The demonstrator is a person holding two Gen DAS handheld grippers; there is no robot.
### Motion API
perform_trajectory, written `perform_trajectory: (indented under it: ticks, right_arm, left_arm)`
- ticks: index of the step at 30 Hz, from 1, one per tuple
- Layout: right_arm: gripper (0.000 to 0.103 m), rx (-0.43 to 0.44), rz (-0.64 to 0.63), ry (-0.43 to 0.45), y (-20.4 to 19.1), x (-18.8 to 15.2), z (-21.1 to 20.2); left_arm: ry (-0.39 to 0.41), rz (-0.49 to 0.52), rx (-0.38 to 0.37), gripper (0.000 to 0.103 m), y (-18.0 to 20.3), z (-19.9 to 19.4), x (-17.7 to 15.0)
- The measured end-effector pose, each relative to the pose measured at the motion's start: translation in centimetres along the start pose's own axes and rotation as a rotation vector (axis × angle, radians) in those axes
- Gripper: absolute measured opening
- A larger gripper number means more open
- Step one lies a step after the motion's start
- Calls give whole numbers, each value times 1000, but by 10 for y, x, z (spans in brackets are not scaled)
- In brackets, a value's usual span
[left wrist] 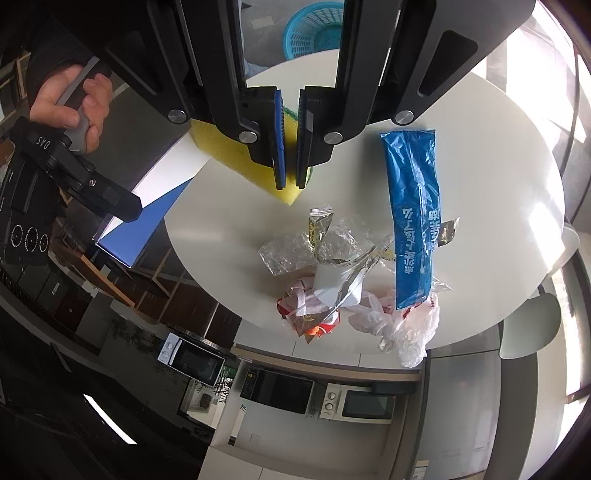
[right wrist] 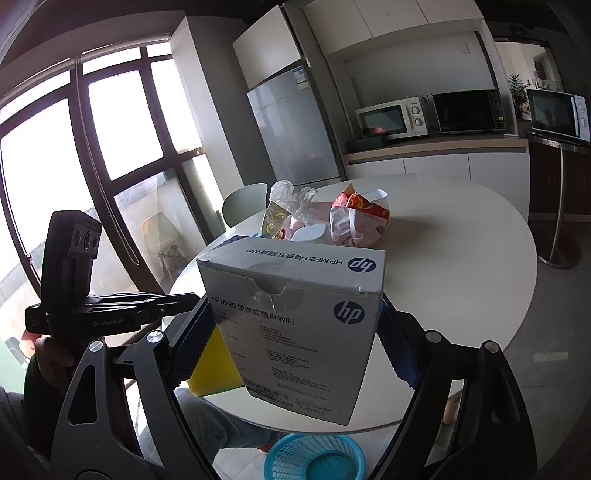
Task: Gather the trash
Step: 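Carry the sponge and box down over the blue basket and release both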
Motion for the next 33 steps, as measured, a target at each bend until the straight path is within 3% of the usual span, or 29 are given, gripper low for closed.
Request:
perform_trajectory:
  ticks: [6, 11, 14, 18, 23, 27, 33]
  right_arm:
    - [78, 19, -15, -37, -12, -28, -18]
    - [78, 33, -15, -104, -22, -72, -28]
    - [78, 19, -21, -151, -26, -108, -25]
    - [78, 13, -34, -164, -31, -155, -14]
    - [78, -6, 50, -273, -25, -204, 25]
    - [78, -53, 139, -404, -4, -239, 74]
    - [78, -164, 197, -585, 31, -286, 164]
  left_arm:
    - [-10, 20, 26, 5, 5, -31, -31]
    - [-44, 37, 29, 5, 10, -48, -75]
    - [-85, 23, 40, 5, 6, -43, -107]
    - [-127, -24, 107, 5, -7, -27, -151]
    - [-208, -115, 174, 5, -34, 13, -193]
    - [-271, -177, 202, 5, -60, 58, -206]
    - [-427, -165, 314, 5, -98, 158, -232]
Point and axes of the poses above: each gripper's, at about its wrist camera, not at the fingertips, and z roughly the way its jaws point, y to its right, x to its top, the point moved 2 cm from there along z, roughly the way its jaws point, and after that the axes turned 5 degrees about y, right-handed, at the moved point
